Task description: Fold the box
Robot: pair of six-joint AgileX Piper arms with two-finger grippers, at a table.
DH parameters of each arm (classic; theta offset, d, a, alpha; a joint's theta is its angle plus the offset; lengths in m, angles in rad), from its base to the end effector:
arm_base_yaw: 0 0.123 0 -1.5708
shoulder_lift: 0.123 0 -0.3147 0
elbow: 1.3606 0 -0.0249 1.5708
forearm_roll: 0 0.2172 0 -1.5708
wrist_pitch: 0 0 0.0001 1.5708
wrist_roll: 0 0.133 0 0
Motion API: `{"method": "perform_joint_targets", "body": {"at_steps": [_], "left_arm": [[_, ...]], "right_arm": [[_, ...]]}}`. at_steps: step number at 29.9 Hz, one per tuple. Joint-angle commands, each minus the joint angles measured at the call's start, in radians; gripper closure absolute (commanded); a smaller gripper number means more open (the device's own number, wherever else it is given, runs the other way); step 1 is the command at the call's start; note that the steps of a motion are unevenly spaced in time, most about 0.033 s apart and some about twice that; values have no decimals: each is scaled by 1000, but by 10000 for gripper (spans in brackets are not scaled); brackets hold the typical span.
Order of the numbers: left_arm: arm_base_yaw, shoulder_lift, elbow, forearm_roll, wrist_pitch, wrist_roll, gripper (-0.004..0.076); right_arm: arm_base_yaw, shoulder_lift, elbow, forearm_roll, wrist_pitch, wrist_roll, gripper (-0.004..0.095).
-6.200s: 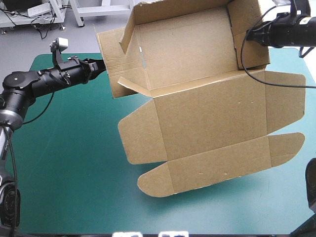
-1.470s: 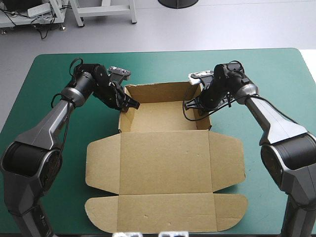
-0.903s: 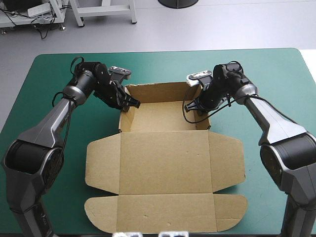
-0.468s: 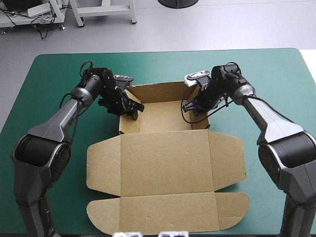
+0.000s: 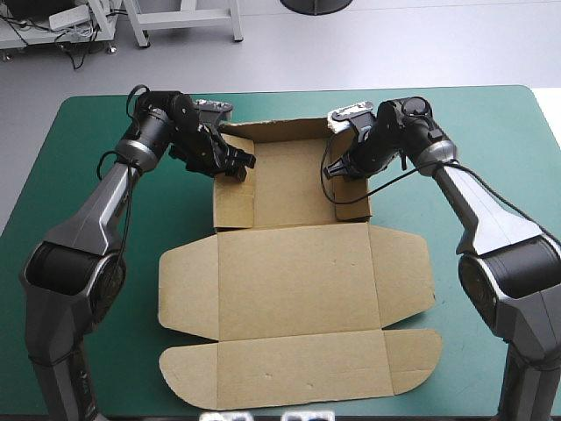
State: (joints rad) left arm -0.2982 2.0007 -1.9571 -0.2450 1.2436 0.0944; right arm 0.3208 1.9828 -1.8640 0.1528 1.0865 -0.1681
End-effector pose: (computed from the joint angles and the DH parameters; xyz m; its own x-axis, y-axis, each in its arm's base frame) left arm 0.4012 -0.1553 0.3049 -0.8823 0.2857 -0.3740 0.3800 0.9013 -0.2080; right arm 0.4085 0.1546 0.2935 -0.8119 -0.3704 -0.4513 -0.4493 0.8900 0.0777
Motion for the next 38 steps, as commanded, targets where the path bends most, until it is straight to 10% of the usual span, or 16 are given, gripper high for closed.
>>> {"method": "perform_joint_targets", "body": {"at_steps": [1, 26, 38], "left_arm": [[-9, -57, -92, -43, 42, -28, 261], [-9, -79, -143, 121, 45, -71, 262], [-9, -402, -214, 77, 45, -45, 270]], "right_arm": [[6, -56, -48, 13, -24, -3, 581], [-4, -57, -141, -153, -29, 29, 565], [-4, -54, -238, -176, 51, 83, 564]]}}
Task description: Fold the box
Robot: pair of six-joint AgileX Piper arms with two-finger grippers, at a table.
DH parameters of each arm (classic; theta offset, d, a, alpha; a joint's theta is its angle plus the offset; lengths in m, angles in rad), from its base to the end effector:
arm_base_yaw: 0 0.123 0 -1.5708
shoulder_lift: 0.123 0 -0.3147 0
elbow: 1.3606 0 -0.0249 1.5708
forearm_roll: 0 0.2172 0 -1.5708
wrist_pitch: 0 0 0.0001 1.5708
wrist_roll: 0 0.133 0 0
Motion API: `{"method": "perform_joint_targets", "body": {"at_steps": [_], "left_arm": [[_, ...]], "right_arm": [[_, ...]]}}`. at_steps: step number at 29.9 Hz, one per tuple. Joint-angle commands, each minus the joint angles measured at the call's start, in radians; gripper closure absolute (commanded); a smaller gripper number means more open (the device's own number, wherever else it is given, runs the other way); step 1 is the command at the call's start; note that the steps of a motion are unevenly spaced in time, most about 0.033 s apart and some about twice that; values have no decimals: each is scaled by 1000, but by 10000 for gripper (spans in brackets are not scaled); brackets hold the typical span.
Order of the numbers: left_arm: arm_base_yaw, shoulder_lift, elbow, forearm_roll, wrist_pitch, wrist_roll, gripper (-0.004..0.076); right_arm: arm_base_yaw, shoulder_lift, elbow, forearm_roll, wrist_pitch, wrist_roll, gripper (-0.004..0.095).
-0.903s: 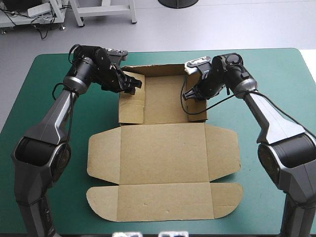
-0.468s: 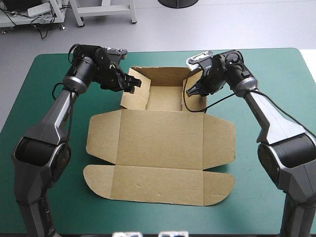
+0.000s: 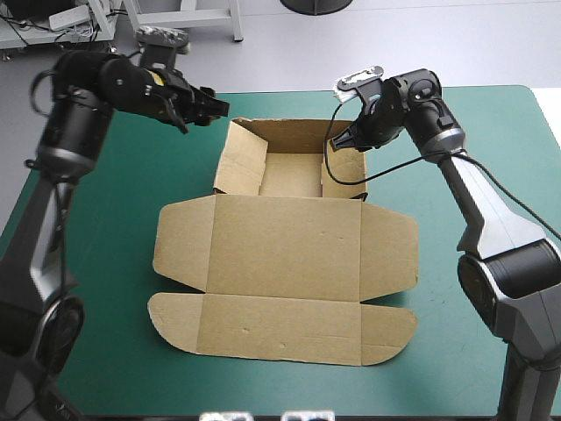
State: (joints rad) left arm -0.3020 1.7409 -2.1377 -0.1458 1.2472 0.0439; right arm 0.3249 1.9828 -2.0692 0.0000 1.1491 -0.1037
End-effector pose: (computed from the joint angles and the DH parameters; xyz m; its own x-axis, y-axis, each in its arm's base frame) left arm 0.3449 -0.1267 0.4566 -0.6588 0.2024 -0.7246 0.3881 0.9165 -0.0969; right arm 0.4213 0.1419 0.3456 -0.7474 -0.3610 -0.5577 -0.3987 0.9152 -0.0581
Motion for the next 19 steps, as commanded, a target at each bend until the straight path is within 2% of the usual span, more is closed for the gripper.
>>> {"method": "perform_joint_targets", "body": {"at_steps": [1, 6, 16, 19], "left_arm": [[-5, -181, -34, -23, 42, 6, 270], [-5, -364, 8, -17, 42, 24, 270], [-5, -704, 412, 96, 42, 58, 270], [-5, -776, 502, 96, 42, 58, 270]], "right_arm": [[-8, -53, -33, -35, -6, 23, 564], [-24, -53, -33, -35, -3, 72, 564], [-118, 9, -33, 247, 37, 52, 564], [-118, 26, -33, 259, 29, 45, 564]]}}
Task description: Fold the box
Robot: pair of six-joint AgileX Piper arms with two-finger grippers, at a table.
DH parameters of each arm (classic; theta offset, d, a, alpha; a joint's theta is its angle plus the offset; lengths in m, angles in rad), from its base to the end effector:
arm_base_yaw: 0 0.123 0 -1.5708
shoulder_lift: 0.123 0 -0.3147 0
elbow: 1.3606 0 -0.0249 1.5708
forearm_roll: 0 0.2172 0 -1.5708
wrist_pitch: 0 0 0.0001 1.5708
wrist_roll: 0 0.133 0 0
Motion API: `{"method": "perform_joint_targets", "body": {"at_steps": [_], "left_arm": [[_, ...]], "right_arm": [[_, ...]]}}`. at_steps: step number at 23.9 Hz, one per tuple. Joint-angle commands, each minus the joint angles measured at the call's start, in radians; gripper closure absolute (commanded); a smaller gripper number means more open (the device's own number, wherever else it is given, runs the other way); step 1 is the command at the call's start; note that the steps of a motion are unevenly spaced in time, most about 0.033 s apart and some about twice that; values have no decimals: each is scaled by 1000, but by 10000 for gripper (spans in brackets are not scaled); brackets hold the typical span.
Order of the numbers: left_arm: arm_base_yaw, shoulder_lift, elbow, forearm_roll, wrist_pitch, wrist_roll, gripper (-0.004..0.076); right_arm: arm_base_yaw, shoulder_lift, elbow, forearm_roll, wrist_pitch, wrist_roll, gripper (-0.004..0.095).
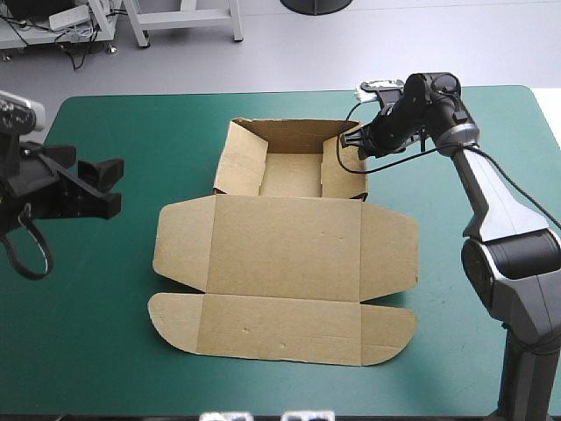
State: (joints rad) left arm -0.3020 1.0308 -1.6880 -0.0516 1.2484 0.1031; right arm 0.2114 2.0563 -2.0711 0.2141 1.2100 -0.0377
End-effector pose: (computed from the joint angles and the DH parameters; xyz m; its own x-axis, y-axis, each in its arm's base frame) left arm 0.1238 -0.0454 0.5120 -0.4297 0.2245 -0.8746 0.3766 0.9249 0.0523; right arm 0.4368 0.1208 0.3119 -0.8823 -0.1504 -0.4461 -0.2596 0.9459 0.1947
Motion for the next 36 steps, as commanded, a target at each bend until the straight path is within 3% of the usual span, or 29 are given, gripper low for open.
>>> {"method": "perform_joint_targets", "body": {"at_steps": [1, 17, 19, 20, 22, 25, 27, 29, 36], "left_arm": [[-5, -90, 71, 1, 41, -1, 270], [-5, -309, 257, 18, 41, -10, 270], [-5, -360, 332, 18, 41, -8, 270], [-5, -396, 377, 18, 39, -8, 270], [-5, -441, 419, 20, 32, -8, 270], [-5, -485, 449, 52, 19, -8, 270], [-5, -501, 451, 87, 19, -6, 270], [-5, -503, 451, 89, 21, -6, 270], [-5, -504, 451, 87, 30, -6, 270]], "right_arm": [[-4, -41, -31, 52, -32, -23, 564], [-3, 96, -31, 185, -17, -50, 567], [-3, 113, -31, 198, -31, -57, 646], [-1, 113, -31, 193, -53, -57, 777], [-1, 106, -33, 193, -62, -57, 920], [-1, 76, -51, 191, -45, -57, 909], [-12, 37, -145, 116, 19, -40, 909], [-34, -26, -222, -35, 45, 20, 909], [-199, -233, -239, -225, 47, 23, 909]]}}
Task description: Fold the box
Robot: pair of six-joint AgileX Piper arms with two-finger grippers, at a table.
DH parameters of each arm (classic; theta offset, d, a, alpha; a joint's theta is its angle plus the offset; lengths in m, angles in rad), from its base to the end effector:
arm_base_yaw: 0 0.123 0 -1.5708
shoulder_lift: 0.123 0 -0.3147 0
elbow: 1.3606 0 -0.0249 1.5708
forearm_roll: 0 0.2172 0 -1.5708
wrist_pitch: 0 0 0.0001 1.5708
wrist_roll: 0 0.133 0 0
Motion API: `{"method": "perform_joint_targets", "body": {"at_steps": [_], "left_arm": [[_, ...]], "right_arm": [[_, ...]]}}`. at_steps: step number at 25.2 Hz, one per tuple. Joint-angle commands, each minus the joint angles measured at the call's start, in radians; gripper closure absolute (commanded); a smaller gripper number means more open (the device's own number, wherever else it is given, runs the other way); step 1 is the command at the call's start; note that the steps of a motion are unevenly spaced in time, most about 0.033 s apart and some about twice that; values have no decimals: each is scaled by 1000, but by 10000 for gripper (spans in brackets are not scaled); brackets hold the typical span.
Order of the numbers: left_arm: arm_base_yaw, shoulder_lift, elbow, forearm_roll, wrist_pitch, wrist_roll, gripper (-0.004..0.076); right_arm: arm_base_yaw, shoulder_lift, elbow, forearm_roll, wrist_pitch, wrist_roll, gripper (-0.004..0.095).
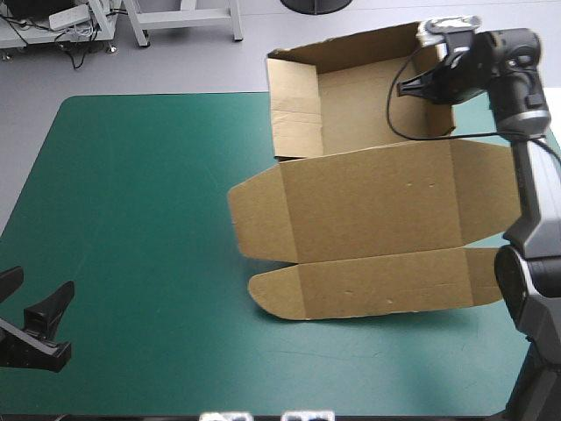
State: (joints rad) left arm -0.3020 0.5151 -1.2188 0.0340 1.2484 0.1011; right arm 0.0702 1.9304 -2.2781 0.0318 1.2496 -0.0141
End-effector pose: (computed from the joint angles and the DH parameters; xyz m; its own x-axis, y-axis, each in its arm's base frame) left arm 0.0027 0.0037 0.4236 -0.3888 0.2380 -0.8900 0.3150 0.9422 0.1143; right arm 0.4224 0.0337 0.4191 -0.7253 -0.0551 -0.6863 -0.0937 0.9954 0.0192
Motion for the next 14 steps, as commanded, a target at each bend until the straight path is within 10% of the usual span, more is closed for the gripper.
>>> {"method": "perform_joint_targets", "body": {"at_steps": [1, 14], "left_arm": [[-5, 12, -18, 2, 32, -4, 270], [-5, 12, -18, 0, 30, -4, 270]], "right_arm": [[-107, -140, -9, -51, 8, -15, 909], [-523, -280, 717, 43, -62, -102, 911]]}}
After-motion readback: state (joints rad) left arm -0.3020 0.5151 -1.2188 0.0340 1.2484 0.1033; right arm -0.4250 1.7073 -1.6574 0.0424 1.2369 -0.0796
